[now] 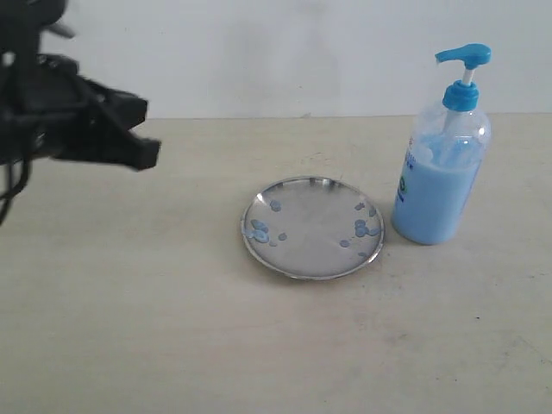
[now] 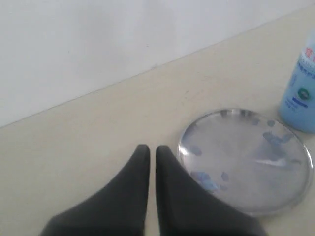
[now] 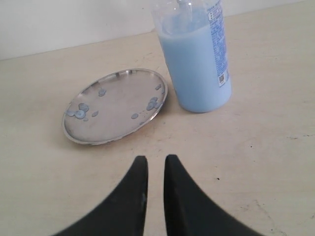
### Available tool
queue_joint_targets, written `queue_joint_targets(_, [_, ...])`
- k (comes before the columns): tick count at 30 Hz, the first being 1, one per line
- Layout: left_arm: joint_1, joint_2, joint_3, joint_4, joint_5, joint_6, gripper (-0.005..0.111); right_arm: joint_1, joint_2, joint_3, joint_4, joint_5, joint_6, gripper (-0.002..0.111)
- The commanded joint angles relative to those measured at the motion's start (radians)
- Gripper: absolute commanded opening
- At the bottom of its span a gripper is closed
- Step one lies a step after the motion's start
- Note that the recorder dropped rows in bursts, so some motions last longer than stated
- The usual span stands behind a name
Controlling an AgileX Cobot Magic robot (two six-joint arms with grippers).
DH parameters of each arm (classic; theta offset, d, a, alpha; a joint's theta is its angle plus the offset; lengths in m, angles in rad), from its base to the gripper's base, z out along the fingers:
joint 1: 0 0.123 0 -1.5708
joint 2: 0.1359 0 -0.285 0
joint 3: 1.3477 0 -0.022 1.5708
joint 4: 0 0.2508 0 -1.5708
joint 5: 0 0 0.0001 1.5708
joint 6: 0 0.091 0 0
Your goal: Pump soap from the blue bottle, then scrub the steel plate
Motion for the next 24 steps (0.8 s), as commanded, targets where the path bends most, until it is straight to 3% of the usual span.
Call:
queue_joint_targets(1, [-0.008,-0.316,0.211,-0.012,0.013,0.008,0.004,0.001,0.005,-0.001,-0.005,-0.008,-0.007,0.001])
queue_joint_targets(7, [-0.008,-0.661,0.269,-0.012,-0.021,0.008,0.004,0.001,0.005,-0.001,-0.005,-0.008,-0.007,0.001])
queue_joint_targets(14, [0.001,-0.82,0.289,-0.089,-0.043,0.007,0.004,0.001,0.005,-0.001,-0.005,-0.008,-0.007,0.001])
queue_joint_targets(17, [0.094,-0.882,0.319,-0.197,0.047,0.001,0.004,0.001,0.005,-0.001,-0.005,-0.008,-0.007,0.001])
queue_joint_targets(19, [0.192,-0.928,0.364,-0.261,0.087,-0.008,0.004,0.001,0.005,-0.001,-0.005,-0.008,-0.007,0.001])
queue_joint_targets(24, [0.362,-1.049,0.492,-0.278,0.086,-0.008,0.004,0.001,0.005,-0.001,-0.005,-0.008,-0.007,0.001])
